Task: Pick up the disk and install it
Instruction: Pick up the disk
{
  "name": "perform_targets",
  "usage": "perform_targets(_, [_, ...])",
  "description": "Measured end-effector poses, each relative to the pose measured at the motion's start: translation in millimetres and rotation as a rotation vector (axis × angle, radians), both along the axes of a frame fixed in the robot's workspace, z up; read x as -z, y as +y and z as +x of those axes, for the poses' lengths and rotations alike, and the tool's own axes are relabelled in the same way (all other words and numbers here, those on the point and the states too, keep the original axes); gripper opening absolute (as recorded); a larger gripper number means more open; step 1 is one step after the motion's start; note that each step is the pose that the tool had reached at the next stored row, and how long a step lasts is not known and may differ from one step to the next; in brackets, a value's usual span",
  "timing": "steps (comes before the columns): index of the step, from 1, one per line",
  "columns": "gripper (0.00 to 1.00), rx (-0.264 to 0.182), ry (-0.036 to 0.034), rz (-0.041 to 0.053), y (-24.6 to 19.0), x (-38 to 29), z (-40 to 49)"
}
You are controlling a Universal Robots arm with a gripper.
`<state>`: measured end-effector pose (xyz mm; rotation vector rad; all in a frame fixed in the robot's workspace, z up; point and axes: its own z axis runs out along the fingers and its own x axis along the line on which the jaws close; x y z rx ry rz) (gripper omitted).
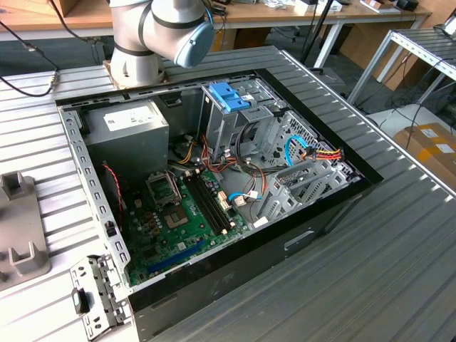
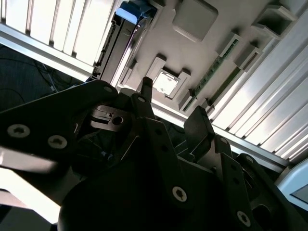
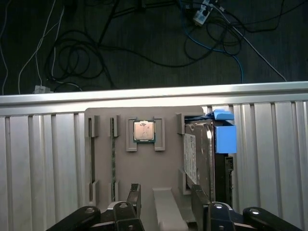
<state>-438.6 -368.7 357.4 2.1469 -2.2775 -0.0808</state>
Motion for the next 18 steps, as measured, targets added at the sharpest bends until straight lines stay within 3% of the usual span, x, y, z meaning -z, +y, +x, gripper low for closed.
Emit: perform_targets(18, [0.54,0.000,-0.0001,0.0001,2.4,3.9,-5.2])
